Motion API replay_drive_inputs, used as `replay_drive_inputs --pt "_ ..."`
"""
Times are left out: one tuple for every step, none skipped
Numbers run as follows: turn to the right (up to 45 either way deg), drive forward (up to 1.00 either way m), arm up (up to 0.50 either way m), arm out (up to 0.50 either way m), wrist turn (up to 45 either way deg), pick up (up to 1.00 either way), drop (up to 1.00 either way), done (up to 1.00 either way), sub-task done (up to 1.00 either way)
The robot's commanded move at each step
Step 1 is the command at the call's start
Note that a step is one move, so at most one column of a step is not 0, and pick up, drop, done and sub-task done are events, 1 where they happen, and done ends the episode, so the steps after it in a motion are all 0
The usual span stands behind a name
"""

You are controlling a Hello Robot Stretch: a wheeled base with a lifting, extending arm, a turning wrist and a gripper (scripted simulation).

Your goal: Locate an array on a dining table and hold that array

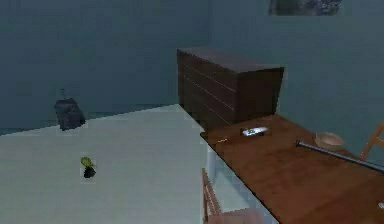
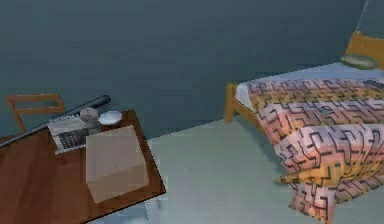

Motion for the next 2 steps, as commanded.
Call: replay_drive_inputs --pt "-27.0 0.0 0.0 0.0 0.0 0.0 0.0 0.0 0.0" --pt "45.0 0.0 0.0 0.0 0.0 0.0 0.0 0.0 0.0"
